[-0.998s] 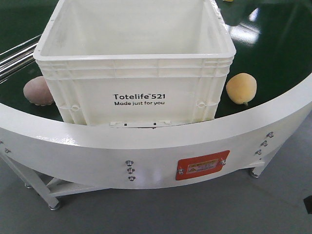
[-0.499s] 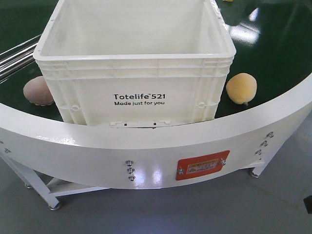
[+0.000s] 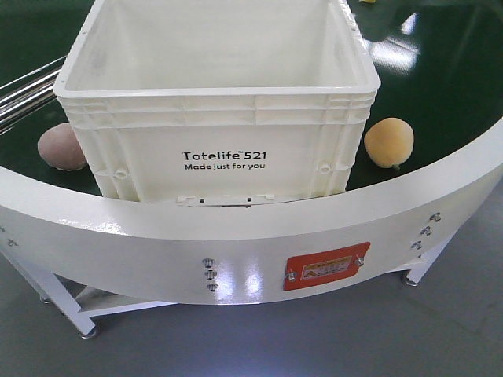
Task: Place moving items into box and shelve
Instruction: 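Reach the right gripper down to the yellow plush ball and grasp it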
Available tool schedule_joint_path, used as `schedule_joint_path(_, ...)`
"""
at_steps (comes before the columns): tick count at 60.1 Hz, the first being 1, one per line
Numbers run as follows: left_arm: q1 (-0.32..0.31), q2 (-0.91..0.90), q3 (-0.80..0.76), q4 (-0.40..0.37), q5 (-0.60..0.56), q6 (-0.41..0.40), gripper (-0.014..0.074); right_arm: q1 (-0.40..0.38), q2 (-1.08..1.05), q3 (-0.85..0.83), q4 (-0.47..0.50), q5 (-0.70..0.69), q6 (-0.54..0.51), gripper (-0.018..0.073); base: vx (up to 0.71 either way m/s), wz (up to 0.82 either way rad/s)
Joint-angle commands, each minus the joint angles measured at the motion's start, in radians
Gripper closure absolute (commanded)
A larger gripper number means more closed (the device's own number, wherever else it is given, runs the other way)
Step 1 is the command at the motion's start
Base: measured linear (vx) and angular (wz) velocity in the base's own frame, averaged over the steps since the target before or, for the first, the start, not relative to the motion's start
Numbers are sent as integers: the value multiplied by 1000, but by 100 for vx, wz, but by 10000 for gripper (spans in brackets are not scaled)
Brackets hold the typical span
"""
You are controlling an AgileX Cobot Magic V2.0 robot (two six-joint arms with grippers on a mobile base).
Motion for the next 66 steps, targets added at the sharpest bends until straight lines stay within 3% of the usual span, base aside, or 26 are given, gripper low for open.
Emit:
schedule_joint_path(1, -2, 99, -124, 0, 117, -13, 594, -7, 89, -108, -7, 21, -13, 568, 0, 0)
schedule_joint_path(7, -2, 184, -194, 0, 261, -13, 594, -7, 184, -179, -7, 131, -12, 568, 0, 0)
schedule_joint_path(22, -2, 304, -198, -1, 416, -13, 594, -7, 406, -205, 19, 363, -12, 568, 0, 0)
schedule_joint_path(37, -2, 318, -198, 10, 440, -13, 587, -7, 580, -203, 19, 370, -13, 568, 0, 0)
schedule_joint_path(43, -2, 328, -198, 10, 453, -11, 521, -7, 626, -203, 15, 371, -33, 550, 0, 0)
schedule_joint_path(51, -2, 336, -198, 10, 456, 26, 318, -7, 692, -214, 20, 369, -38, 410, 0, 0)
schedule_joint_path(58, -2, 336, -198, 8, 456, 38, 141, -7, 772, -247, 19, 368, -38, 198, 0, 0)
schedule_joint_path(66, -2, 336, -198, 8, 457, 38, 43, -7, 886, -306, 19, 349, -38, -23, 0, 0)
